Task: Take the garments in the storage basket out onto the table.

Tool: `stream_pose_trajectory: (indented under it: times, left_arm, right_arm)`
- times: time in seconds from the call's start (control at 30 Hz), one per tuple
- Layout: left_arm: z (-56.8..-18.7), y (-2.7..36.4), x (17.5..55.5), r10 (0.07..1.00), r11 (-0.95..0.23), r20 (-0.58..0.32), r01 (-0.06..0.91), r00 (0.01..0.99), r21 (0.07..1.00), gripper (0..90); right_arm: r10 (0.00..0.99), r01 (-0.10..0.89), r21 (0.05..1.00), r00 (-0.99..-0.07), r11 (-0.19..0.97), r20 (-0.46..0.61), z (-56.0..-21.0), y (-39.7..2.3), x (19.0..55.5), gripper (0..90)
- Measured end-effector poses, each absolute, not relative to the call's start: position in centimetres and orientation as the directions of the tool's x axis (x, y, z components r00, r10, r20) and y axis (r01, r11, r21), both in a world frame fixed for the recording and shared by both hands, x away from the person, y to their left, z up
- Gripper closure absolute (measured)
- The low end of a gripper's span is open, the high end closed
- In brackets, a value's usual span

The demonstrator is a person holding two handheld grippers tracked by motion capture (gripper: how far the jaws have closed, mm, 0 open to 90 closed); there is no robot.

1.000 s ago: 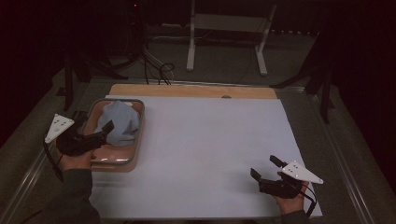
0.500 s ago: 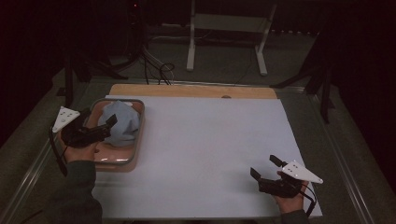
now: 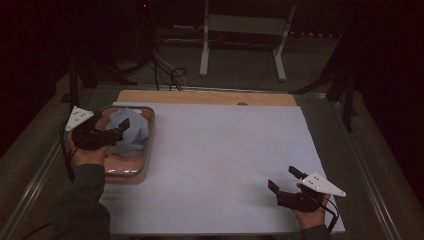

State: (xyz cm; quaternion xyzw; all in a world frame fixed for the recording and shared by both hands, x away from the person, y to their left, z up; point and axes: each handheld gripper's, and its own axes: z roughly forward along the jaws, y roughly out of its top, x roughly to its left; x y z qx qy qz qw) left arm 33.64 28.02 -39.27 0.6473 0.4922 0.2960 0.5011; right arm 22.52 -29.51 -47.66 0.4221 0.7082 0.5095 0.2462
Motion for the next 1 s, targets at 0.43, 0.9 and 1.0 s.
stream_pose_trajectory:
  times: [0.43, 0.9, 1.0]
  left_arm:
    - [-39.5, 28.3, 35.6, 0.931, 0.001, -0.13, 0.352, 0.341, 0.936, 0.5]
    - [-40.8, 27.8, 37.5, 0.927, 0.011, -0.165, 0.413, 0.337, 0.911, 0.5]
    - [-40.9, 27.7, 37.9, 0.931, 0.015, -0.167, 0.425, 0.324, 0.905, 0.5]
  right_arm:
    - [0.848, 0.346, 0.93, -0.523, 0.123, 0.082, -47.6, -29.5, 22.5, 8.4]
    - [0.849, 0.348, 0.93, -0.521, 0.119, 0.086, -47.6, -29.6, 22.5, 8.4]
    - [0.85, 0.348, 0.93, -0.52, 0.122, 0.083, -47.6, -29.5, 22.5, 8.4]
